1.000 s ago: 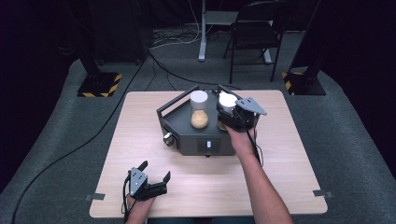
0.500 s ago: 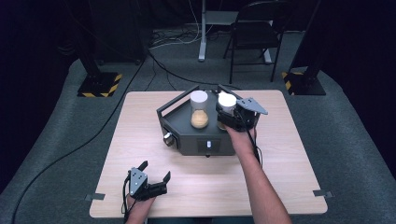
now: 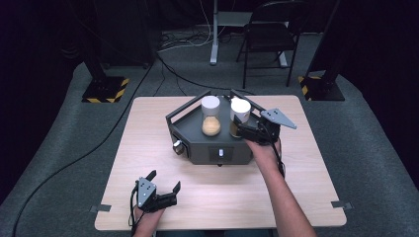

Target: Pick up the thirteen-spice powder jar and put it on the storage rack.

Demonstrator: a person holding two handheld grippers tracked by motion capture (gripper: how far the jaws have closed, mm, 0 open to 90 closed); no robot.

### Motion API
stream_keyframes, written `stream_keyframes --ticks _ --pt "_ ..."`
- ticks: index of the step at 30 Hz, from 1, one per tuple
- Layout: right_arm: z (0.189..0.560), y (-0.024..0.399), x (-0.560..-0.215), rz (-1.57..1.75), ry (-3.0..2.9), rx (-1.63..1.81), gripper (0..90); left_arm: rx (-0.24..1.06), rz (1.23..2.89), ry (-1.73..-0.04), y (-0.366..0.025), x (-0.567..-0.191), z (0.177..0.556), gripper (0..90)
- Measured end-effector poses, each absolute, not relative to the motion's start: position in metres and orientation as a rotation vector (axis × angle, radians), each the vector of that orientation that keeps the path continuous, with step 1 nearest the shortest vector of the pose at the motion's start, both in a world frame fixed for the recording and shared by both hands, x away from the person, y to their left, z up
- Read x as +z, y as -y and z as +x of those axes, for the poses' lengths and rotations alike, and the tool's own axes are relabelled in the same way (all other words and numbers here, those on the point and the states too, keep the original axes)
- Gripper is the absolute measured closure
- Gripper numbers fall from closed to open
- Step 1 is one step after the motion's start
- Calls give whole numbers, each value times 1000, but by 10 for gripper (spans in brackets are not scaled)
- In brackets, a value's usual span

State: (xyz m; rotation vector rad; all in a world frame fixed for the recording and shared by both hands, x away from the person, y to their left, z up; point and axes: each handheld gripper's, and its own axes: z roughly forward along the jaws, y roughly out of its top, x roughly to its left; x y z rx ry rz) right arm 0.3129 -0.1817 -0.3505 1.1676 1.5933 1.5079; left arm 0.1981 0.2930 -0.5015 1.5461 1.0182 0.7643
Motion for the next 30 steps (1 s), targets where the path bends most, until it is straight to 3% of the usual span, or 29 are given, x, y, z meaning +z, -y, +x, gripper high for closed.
stream_keyframes --ticks 30 --pt "264 221 -394 1190 -1552 1489 22 745 1551 -1028 -294 -500 200 3"
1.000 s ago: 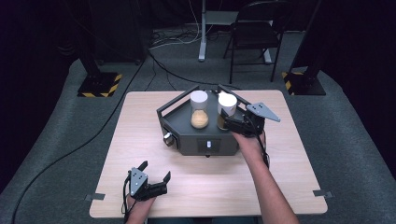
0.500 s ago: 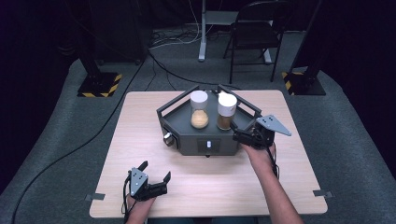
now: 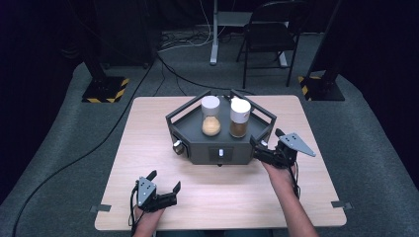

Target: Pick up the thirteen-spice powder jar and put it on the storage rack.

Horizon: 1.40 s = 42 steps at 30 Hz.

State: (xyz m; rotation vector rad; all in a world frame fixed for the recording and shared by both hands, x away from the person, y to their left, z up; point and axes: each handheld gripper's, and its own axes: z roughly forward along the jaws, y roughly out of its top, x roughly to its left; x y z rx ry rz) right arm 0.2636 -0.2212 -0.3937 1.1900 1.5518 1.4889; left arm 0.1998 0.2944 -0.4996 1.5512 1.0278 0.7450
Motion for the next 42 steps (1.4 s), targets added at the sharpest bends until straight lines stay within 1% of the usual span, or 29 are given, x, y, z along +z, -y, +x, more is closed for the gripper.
stream_keyframes --ticks 13,25,35,42 --pt "241 236 -413 1219 -1529 1427 26 750 1550 -1031 -293 -500 199 5" --pt "227 245 -441 1277 -1524 1418 29 752 1551 -1030 -293 -500 199 5" --pt "216 255 -458 1295 -1521 1407 35 757 1553 -1028 -293 -500 199 5" --pt "205 263 -478 1339 -1505 1400 38 755 1554 -1029 -293 -500 199 5"
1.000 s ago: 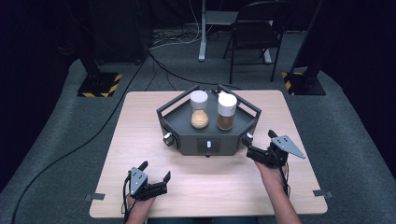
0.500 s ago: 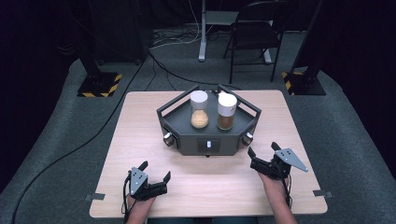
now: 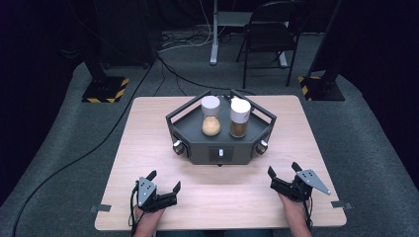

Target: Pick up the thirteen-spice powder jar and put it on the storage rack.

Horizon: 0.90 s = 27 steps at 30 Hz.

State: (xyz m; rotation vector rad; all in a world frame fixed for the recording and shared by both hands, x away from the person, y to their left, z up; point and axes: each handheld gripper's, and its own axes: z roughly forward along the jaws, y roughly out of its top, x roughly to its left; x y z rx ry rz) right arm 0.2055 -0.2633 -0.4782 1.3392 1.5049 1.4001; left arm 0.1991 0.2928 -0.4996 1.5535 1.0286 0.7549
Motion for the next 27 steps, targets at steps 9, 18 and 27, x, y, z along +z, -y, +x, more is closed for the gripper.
stream_keyframes --ticks 9,18,27 --pt "202 268 -489 1354 -1545 1378 37 756 1554 -1029 -293 -500 199 5" --pt "204 269 -491 1366 -1566 1364 38 756 1554 -1029 -293 -500 199 4" --pt "211 273 -486 1401 -1604 1366 39 755 1555 -1030 -293 -499 199 5"
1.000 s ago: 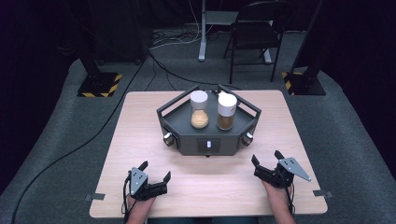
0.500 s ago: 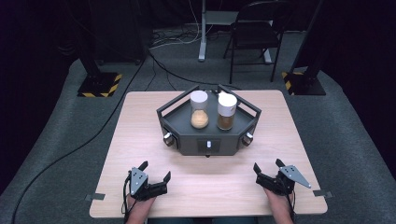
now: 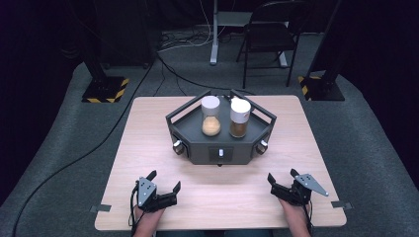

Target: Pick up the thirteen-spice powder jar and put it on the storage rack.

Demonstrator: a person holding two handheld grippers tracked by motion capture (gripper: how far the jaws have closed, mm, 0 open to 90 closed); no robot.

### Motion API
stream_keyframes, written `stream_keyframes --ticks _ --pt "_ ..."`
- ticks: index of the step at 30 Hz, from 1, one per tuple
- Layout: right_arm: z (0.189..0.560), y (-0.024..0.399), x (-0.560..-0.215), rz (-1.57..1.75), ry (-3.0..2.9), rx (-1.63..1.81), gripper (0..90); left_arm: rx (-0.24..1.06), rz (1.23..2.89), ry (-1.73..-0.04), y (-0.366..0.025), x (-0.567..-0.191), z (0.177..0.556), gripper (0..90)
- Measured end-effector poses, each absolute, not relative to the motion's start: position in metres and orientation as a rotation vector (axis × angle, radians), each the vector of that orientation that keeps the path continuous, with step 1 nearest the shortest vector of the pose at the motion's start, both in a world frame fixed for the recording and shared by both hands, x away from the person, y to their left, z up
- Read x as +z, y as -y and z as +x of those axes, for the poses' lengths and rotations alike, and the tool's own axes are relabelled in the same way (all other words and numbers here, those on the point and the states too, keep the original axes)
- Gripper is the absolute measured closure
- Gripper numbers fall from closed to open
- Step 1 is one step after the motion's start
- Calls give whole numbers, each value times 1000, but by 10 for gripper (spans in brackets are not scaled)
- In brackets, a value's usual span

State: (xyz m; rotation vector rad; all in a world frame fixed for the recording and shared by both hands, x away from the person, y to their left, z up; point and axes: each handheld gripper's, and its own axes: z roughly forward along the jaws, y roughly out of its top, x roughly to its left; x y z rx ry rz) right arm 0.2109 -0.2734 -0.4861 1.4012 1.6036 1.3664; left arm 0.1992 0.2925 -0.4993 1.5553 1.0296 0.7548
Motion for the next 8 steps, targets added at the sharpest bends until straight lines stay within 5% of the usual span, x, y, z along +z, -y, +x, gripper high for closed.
stream_keyframes --ticks 8 --pt "216 276 -482 1431 -1637 1365 41 756 1555 -1028 -292 -499 199 5"
